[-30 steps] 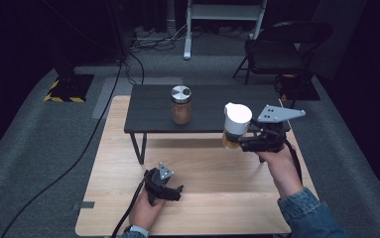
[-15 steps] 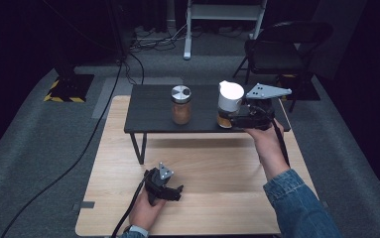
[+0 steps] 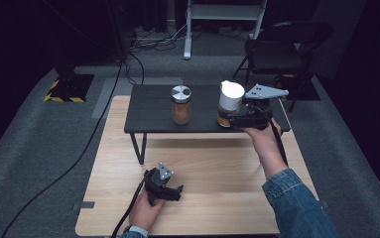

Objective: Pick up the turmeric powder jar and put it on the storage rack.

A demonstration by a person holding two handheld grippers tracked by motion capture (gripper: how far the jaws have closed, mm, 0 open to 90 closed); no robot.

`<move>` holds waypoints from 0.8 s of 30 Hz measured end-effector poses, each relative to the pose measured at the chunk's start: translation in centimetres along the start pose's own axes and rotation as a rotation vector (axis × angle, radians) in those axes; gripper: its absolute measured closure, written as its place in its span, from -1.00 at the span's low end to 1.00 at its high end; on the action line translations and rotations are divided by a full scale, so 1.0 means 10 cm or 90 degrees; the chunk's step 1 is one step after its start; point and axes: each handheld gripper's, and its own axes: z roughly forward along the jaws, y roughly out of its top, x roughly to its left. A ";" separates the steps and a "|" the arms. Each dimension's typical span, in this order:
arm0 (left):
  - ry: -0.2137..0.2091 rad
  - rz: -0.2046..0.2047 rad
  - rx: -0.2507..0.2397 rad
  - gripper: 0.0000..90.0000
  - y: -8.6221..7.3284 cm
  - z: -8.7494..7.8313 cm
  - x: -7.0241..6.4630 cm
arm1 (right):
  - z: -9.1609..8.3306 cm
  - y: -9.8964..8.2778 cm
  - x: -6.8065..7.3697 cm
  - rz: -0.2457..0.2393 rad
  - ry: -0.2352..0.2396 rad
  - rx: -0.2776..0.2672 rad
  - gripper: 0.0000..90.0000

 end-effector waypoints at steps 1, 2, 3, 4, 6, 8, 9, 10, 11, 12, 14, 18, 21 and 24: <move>0.000 0.000 0.000 -0.98 0.00 0.00 0.00 | -0.01 -0.02 -0.01 0.001 0.002 -0.008 -0.66; 0.000 0.000 0.000 -0.98 0.00 0.00 0.00 | -0.02 -0.05 -0.01 0.005 0.003 -0.015 -0.71; 0.000 0.000 0.000 -0.98 0.00 0.00 0.00 | -0.05 -0.07 0.01 0.008 -0.001 -0.016 -0.74; 0.000 0.000 0.000 -0.98 0.00 0.00 0.00 | -0.07 -0.11 0.04 0.003 -0.006 -0.019 -0.77; 0.000 0.000 0.001 -0.98 0.00 0.00 0.00 | -0.13 -0.20 0.08 -0.010 -0.009 -0.026 -0.79; 0.000 0.001 0.001 -0.98 0.00 0.00 0.00 | -0.21 -0.33 0.11 -0.009 -0.013 -0.036 -0.80; 0.000 0.001 0.001 -0.98 0.00 0.00 0.00 | -0.24 -0.40 0.12 -0.005 -0.015 -0.040 -0.80; 0.000 0.001 0.001 -0.98 0.00 0.00 0.00 | -0.28 -0.47 0.13 -0.001 -0.016 -0.041 -0.81; 0.000 0.001 0.001 -0.98 0.00 0.00 0.00 | -0.31 -0.53 0.14 0.000 -0.016 -0.039 -0.81; 0.000 0.001 0.001 -0.98 0.00 0.00 0.00 | -0.33 -0.61 0.15 -0.001 -0.013 -0.038 -0.81; 0.000 0.001 0.001 -0.98 0.00 0.00 0.00 | -0.37 -0.73 0.18 -0.003 -0.008 -0.026 -0.81; 0.000 0.002 -0.001 -0.98 0.00 0.00 0.00 | -0.44 -1.11 0.26 -0.019 -0.005 -0.057 -0.86; 0.000 0.000 0.001 -0.98 0.00 0.00 0.00 | -0.44 -1.25 0.31 -0.012 -0.003 -0.033 -0.86; 0.000 0.001 0.001 -0.98 0.00 0.00 0.00 | -0.38 -1.42 0.32 -0.010 0.004 -0.015 -0.86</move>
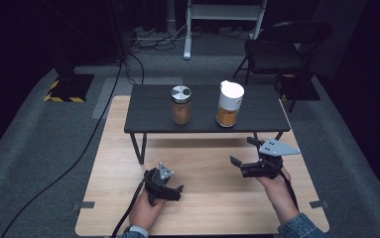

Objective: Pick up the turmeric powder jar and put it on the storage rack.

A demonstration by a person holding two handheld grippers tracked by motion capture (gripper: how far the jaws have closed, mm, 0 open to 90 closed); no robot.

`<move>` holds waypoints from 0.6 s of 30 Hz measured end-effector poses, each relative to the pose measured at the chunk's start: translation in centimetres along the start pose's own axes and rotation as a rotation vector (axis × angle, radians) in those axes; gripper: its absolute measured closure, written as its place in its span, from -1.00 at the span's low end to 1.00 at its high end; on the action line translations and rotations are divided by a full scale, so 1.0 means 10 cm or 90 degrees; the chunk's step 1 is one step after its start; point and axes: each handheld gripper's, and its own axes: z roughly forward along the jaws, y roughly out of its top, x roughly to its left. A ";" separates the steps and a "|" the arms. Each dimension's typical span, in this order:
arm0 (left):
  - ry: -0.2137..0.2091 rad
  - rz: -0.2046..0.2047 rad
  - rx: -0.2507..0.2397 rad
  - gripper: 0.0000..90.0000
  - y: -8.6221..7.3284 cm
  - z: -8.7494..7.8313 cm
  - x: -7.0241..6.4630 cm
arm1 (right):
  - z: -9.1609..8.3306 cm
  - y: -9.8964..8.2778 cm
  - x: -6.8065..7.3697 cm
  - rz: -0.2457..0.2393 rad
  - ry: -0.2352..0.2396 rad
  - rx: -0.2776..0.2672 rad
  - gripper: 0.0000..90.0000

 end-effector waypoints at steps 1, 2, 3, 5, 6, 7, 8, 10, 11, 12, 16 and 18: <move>0.000 0.001 -0.001 -0.98 0.00 0.00 0.00 | 0.03 -0.05 0.00 0.003 0.002 0.011 -0.86; 0.000 0.001 -0.001 -0.98 0.00 0.00 0.00 | 0.06 -0.11 -0.01 0.010 0.006 0.020 -0.88; 0.000 0.000 0.000 -0.98 0.00 0.00 0.00 | 0.09 -0.16 -0.02 0.016 0.009 0.031 -0.90; 0.000 0.000 0.000 -0.98 0.00 0.00 0.00 | 0.16 -0.25 0.00 0.018 0.004 0.057 -0.92; 0.000 0.000 0.000 -0.98 0.00 0.00 0.00 | 0.19 -0.31 0.01 0.016 0.005 0.067 -0.93; 0.000 0.001 -0.001 -0.98 0.00 0.00 0.00 | 0.22 -0.35 0.00 0.019 0.009 0.080 -0.93; 0.000 0.001 -0.001 -0.98 0.00 0.00 0.00 | 0.24 -0.38 0.00 0.022 0.011 0.093 -0.93; 0.000 -0.001 0.001 -0.98 0.00 0.00 0.00 | 0.28 -0.41 -0.01 0.024 0.012 0.117 -0.93; 0.000 0.000 0.000 -0.98 0.00 0.00 0.00 | 0.30 -0.42 0.00 0.020 0.008 0.127 -0.94; 0.001 -0.002 0.000 -0.98 0.00 0.00 -0.01 | 0.30 -0.44 0.00 0.019 0.004 0.131 -0.94; 0.005 -0.006 -0.002 -0.98 -0.01 0.00 -0.02 | 0.30 -0.50 -0.04 0.028 -0.001 0.151 -0.94; 0.005 -0.006 -0.002 -0.98 -0.01 0.00 -0.02 | 0.31 -0.53 -0.05 0.032 -0.004 0.164 -0.94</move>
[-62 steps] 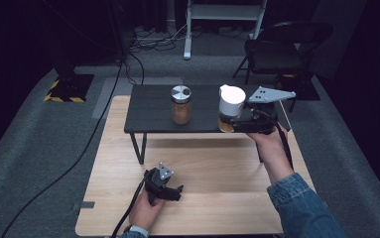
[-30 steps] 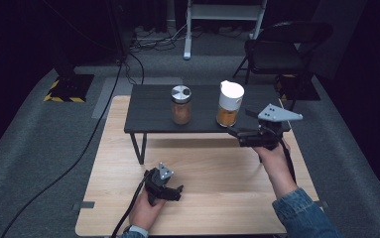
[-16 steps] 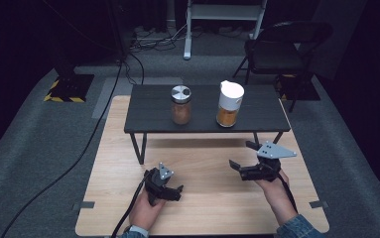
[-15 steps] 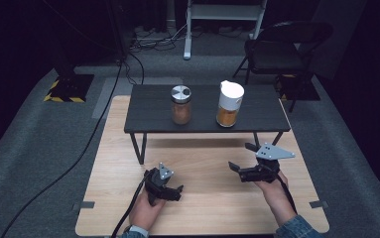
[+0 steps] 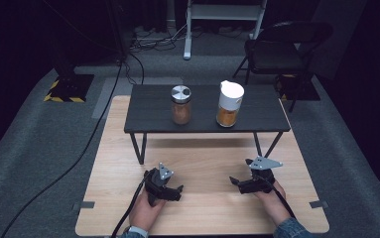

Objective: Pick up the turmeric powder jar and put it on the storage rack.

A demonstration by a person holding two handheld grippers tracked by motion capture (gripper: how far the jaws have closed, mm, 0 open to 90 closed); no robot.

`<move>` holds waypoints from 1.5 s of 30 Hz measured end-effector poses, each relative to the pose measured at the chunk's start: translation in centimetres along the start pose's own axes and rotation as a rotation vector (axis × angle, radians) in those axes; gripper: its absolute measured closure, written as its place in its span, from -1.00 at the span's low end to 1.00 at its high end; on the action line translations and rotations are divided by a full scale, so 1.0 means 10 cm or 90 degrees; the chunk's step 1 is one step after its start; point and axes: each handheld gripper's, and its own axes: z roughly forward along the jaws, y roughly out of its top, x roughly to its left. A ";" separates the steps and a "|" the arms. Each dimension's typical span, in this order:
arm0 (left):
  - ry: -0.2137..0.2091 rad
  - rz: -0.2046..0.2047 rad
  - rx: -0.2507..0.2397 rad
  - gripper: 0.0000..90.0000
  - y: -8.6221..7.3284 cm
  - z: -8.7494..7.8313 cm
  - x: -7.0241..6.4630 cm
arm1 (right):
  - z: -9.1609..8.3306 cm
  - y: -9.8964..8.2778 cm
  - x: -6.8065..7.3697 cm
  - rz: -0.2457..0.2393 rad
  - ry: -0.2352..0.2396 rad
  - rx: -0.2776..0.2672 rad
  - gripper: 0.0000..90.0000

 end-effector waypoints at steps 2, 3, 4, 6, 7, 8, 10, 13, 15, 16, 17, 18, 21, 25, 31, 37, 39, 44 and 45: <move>0.000 0.000 0.000 -0.98 0.00 0.00 0.00 | 0.03 -0.02 0.00 0.004 -0.001 0.016 -0.94; 0.000 0.000 0.000 -0.98 0.00 0.00 0.00 | 0.06 -0.02 0.01 0.004 -0.002 0.024 -0.94; 0.000 0.000 0.000 -0.98 0.00 0.00 0.00 | 0.08 -0.02 0.01 0.003 -0.001 0.033 -0.94; 0.000 0.000 0.000 -0.98 0.00 0.00 0.00 | 0.12 -0.01 0.01 -0.003 -0.003 0.050 -0.94; 0.000 0.000 0.000 -0.98 0.00 0.00 0.00 | 0.13 -0.01 0.02 -0.006 -0.004 0.055 -0.94; 0.001 -0.001 0.000 -0.98 0.00 0.00 0.00 | 0.14 -0.02 0.02 -0.005 -0.004 0.057 -0.94; 0.002 -0.001 0.000 -0.98 0.00 0.00 -0.01 | 0.17 -0.01 0.02 -0.004 -0.003 0.071 -0.94; 0.001 -0.002 0.000 -0.98 0.00 0.00 -0.01 | 0.20 0.01 0.03 -0.005 -0.004 0.086 -0.94; 0.001 -0.002 0.000 -0.98 0.00 0.00 -0.01 | 0.23 0.04 0.05 -0.002 -0.015 0.108 -0.97; 0.001 -0.002 0.000 -0.98 0.00 0.00 -0.01 | 0.23 0.03 0.04 0.011 -0.014 0.107 -0.98; 0.001 -0.002 0.000 -0.98 0.00 0.00 -0.01 | 0.23 0.01 0.03 0.017 -0.015 0.104 -0.99; 0.001 -0.002 0.000 -0.98 0.00 0.00 -0.01 | 0.23 0.01 0.03 0.018 -0.015 0.104 -0.99; 0.001 -0.002 0.000 -0.98 0.00 0.00 -0.01 | 0.23 0.01 0.02 0.017 -0.013 0.103 -1.00; 0.002 -0.002 0.000 -0.98 0.00 0.00 -0.01 | 0.23 0.01 0.02 0.014 -0.010 0.104 -1.00; 0.002 -0.002 0.000 -0.98 0.00 0.00 -0.01 | 0.24 0.01 0.02 0.015 -0.010 0.104 -1.00; 0.002 -0.002 0.000 -0.98 0.00 0.00 -0.01 | 0.24 0.01 0.02 0.014 -0.010 0.104 -1.00; 0.002 -0.002 0.000 -0.98 0.00 0.00 -0.01 | 0.24 0.01 0.02 0.015 -0.010 0.104 -1.00; 0.002 -0.002 0.000 -0.98 0.00 0.00 -0.01 | 0.24 0.01 0.02 0.014 -0.010 0.104 -1.00; 0.002 -0.002 0.000 -0.98 0.00 0.00 -0.01 | 0.24 0.01 0.02 0.014 -0.010 0.104 -1.00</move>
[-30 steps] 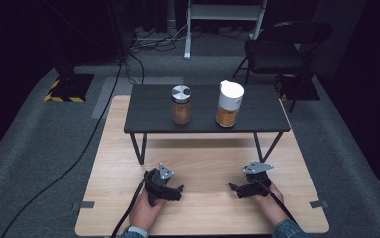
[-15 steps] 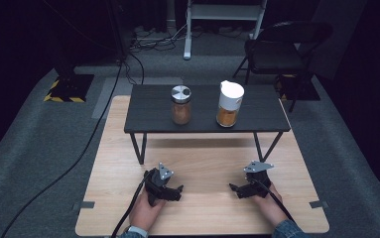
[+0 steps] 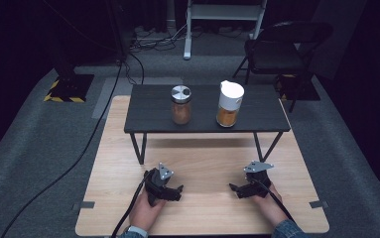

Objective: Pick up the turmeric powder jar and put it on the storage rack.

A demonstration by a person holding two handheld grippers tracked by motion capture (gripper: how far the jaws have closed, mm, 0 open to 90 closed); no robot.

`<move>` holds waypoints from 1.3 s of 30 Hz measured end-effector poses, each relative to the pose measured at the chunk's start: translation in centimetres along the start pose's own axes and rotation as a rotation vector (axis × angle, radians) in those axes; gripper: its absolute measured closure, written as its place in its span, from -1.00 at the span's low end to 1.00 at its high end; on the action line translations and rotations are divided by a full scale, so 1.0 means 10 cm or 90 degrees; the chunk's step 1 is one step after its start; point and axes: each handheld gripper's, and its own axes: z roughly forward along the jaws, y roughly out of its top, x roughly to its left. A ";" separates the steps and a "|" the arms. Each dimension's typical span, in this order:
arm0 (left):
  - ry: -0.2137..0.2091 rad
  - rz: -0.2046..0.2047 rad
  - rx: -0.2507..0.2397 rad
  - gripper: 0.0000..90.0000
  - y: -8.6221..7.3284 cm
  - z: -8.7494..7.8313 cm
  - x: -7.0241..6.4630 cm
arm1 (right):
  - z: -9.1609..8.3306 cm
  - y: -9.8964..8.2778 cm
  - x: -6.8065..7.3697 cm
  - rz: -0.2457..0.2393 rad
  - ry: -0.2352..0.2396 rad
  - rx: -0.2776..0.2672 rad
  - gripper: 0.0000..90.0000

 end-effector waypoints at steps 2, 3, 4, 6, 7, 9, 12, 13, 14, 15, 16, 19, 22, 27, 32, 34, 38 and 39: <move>0.000 0.000 0.000 -0.98 0.00 0.00 0.00 | 0.00 0.00 0.00 0.000 0.000 0.000 -1.00; 0.000 0.000 0.000 -0.98 0.00 0.00 0.00 | 0.00 0.00 0.00 0.000 0.000 0.000 -1.00; 0.000 0.000 0.000 -0.98 0.00 0.00 0.00 | 0.00 0.00 0.00 0.000 0.000 0.000 -1.00; 0.000 0.000 0.000 -0.98 0.00 0.00 0.00 | 0.00 0.00 0.00 -0.001 0.000 0.000 -1.00; 0.000 0.000 0.000 -0.98 0.00 0.00 0.00 | 0.00 0.00 0.00 0.000 0.000 0.000 -1.00; 0.000 0.000 0.000 -0.98 0.00 0.00 0.00 | 0.01 0.01 0.01 0.001 -0.001 0.001 -1.00; 0.000 0.000 0.000 -0.98 0.00 0.00 0.00 | 0.01 0.01 0.01 0.001 0.000 0.001 -1.00; 0.000 0.000 0.000 -0.98 0.00 0.00 0.00 | 0.01 0.01 0.01 0.001 0.000 0.001 -1.00; 0.000 0.000 0.000 -0.98 0.00 0.00 0.00 | 0.01 0.01 0.01 0.001 0.000 0.001 -1.00; 0.000 0.000 0.000 -0.98 0.00 0.00 0.00 | 0.01 0.01 0.01 0.000 0.001 0.001 -1.00; 0.000 0.000 0.000 -0.98 0.00 0.00 0.00 | 0.01 0.01 0.01 0.000 0.001 0.001 -1.00; 0.000 0.000 0.000 -0.98 0.00 0.00 0.00 | 0.01 0.01 0.01 -0.002 0.002 0.001 -1.00; 0.000 0.000 0.000 -0.98 0.00 0.00 0.00 | 0.01 0.02 0.01 -0.002 0.003 0.001 -1.00; 0.000 0.000 0.000 -0.98 0.00 0.00 0.00 | 0.01 0.02 0.01 -0.004 0.004 0.001 -1.00; 0.000 0.000 0.000 -0.98 0.00 0.00 0.00 | 0.01 0.02 0.01 -0.004 0.004 0.001 -1.00; 0.000 0.000 0.000 -0.98 0.00 0.00 0.00 | 0.01 0.02 0.01 -0.004 0.005 0.001 -1.00; 0.000 0.000 0.000 -0.98 0.00 0.00 0.00 | 0.01 0.02 0.01 -0.005 0.005 0.001 -1.00; 0.000 0.000 0.000 -0.98 0.00 0.00 0.00 | 0.01 0.02 0.01 -0.005 0.006 0.001 -1.00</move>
